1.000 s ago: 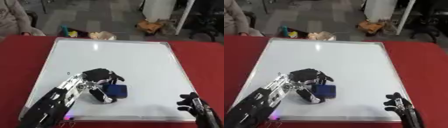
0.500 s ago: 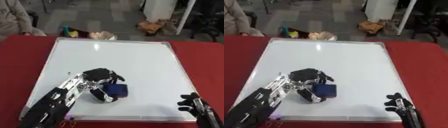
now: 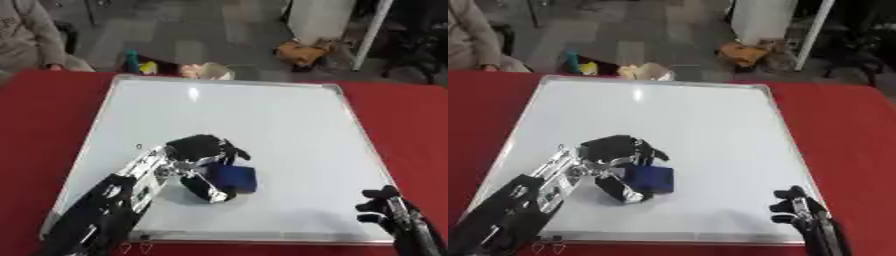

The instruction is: Wipe the whiteboard clean with a brush.

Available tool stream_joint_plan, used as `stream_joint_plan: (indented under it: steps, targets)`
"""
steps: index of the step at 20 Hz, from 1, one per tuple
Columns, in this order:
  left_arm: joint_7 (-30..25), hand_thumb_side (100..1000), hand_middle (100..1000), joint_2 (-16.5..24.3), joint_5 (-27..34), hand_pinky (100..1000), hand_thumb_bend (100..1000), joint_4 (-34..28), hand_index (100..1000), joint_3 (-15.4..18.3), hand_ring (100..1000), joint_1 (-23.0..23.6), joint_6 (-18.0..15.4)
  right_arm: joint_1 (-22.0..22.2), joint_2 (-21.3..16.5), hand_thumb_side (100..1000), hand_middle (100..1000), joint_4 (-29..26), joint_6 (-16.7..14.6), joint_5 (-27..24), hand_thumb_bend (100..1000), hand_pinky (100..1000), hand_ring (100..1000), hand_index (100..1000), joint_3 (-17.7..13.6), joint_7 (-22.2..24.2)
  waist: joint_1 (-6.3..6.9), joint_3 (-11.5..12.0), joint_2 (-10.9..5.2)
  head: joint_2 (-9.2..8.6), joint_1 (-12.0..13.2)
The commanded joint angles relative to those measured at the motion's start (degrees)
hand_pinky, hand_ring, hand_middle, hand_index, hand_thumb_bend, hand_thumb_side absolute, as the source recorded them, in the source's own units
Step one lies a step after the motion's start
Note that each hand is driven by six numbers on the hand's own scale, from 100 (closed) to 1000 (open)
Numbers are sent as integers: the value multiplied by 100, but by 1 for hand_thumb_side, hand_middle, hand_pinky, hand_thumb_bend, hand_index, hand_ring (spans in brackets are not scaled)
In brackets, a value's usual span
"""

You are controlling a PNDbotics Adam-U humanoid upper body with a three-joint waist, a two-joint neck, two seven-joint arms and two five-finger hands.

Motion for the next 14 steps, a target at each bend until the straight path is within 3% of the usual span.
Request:
stream_joint_plan:
  steps: [1, 14]
  targets:
    - [14, 343, 527, 80, 61, 536, 340, -170, 906, 76, 546, -82, 41, -44, -64, 881, 481, -68, -16, 8, 100, 600, 636, 682, -22, 8, 14, -8, -50, 41, 19]
    - [39, 313, 520, 304, 321, 531, 306, -481, 907, 256, 542, -60, 343, -36, -69, 881, 480, -70, -17, 11, 100, 600, 636, 682, -28, 4, 13, 19, -53, 35, 31]
